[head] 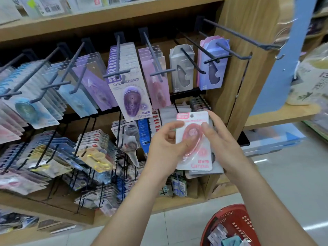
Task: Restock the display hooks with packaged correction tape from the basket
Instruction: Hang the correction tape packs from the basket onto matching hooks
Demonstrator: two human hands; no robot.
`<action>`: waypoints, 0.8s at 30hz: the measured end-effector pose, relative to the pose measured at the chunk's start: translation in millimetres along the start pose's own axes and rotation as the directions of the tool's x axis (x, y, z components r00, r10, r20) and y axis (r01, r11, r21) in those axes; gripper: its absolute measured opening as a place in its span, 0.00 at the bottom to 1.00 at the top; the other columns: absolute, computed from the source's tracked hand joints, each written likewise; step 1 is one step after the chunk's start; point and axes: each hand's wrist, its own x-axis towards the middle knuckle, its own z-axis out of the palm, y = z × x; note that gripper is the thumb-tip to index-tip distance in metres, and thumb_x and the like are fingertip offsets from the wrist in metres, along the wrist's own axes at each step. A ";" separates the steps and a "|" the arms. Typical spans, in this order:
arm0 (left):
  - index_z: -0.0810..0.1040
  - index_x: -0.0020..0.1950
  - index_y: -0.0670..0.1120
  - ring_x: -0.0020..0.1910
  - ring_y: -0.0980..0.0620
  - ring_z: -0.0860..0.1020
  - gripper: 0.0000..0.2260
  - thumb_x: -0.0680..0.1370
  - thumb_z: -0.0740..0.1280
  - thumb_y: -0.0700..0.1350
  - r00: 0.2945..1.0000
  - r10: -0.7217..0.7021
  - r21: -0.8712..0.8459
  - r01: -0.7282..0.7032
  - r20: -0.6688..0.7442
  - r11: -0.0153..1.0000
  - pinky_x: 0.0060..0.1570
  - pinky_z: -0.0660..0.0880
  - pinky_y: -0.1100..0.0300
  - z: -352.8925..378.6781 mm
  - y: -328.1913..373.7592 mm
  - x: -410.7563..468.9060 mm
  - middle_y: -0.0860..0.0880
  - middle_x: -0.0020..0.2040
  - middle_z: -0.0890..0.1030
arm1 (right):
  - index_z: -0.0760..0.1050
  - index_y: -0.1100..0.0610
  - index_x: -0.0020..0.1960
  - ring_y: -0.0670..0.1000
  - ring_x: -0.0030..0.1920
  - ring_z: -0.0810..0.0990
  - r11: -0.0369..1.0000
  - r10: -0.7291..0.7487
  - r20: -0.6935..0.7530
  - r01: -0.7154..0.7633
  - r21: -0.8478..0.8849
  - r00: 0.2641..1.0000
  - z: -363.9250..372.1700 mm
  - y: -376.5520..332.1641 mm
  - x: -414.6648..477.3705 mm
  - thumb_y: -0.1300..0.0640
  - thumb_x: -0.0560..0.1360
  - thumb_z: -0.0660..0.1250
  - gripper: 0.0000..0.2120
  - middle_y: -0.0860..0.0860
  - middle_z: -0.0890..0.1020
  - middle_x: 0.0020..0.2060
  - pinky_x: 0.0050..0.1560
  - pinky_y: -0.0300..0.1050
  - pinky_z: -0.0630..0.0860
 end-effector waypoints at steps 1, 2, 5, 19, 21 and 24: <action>0.79 0.57 0.55 0.44 0.51 0.82 0.14 0.73 0.75 0.49 1.000 0.003 -0.053 -0.003 -0.007 0.999 0.38 0.78 0.60 -0.9 -1.1 -0.5 0.51 0.49 0.82 | 0.66 0.37 0.72 0.46 0.54 0.84 1.000 0.012 0.024 -0.012 0.022 1.000 -3.7 -0.1 -1.6 0.46 0.75 0.66 0.27 0.41 0.83 0.57 0.45 0.40 0.82; 0.79 0.57 0.55 0.46 0.52 0.83 0.12 0.75 0.74 0.49 1.000 -0.002 -0.109 0.000 -0.012 0.994 0.39 0.79 0.59 -1.5 -2.5 -0.6 0.51 0.52 0.83 | 0.66 0.36 0.72 0.47 0.56 0.84 0.999 0.020 0.035 -0.021 0.037 0.999 -6.9 1.3 -3.2 0.50 0.74 0.68 0.28 0.41 0.83 0.58 0.48 0.43 0.82; 0.80 0.54 0.59 0.48 0.51 0.83 0.07 0.78 0.71 0.48 0.999 -0.044 -0.224 0.038 -0.022 0.974 0.48 0.79 0.51 -5.0 -4.7 -1.1 0.47 0.60 0.82 | 0.64 0.34 0.73 0.47 0.60 0.81 0.997 0.018 0.012 -0.018 0.070 1.000 -11.5 7.5 -7.8 0.55 0.71 0.72 0.35 0.38 0.82 0.59 0.63 0.53 0.78; 0.85 0.49 0.49 0.45 0.55 0.84 0.10 0.79 0.67 0.51 0.999 -0.019 0.079 0.017 0.031 0.997 0.41 0.77 0.66 -3.7 -7.2 -10.5 0.52 0.45 0.87 | 0.74 0.51 0.67 0.50 0.53 0.85 0.980 -0.106 -0.026 0.109 0.169 0.994 -1.7 6.7 -6.2 0.55 0.71 0.70 0.24 0.48 0.86 0.52 0.48 0.42 0.82; 0.85 0.50 0.45 0.48 0.46 0.85 0.13 0.79 0.67 0.53 0.999 -0.008 0.009 0.009 -0.032 1.000 0.46 0.80 0.54 -0.9 -10.1 -4.9 0.46 0.45 0.86 | 0.76 0.53 0.63 0.49 0.52 0.85 0.979 -0.111 -0.020 0.113 0.168 0.994 0.6 5.6 -5.4 0.54 0.72 0.69 0.20 0.48 0.86 0.51 0.47 0.41 0.81; 0.79 0.46 0.38 0.47 0.41 0.81 0.28 0.75 0.65 0.65 0.979 0.119 0.119 -0.100 -0.166 0.988 0.54 0.77 0.44 -6.7 -16.5 2.3 0.35 0.46 0.82 | 0.76 0.53 0.62 0.46 0.53 0.84 0.981 -0.156 -0.092 0.165 0.100 0.983 -5.1 1.3 -0.1 0.52 0.70 0.70 0.21 0.46 0.86 0.52 0.49 0.39 0.79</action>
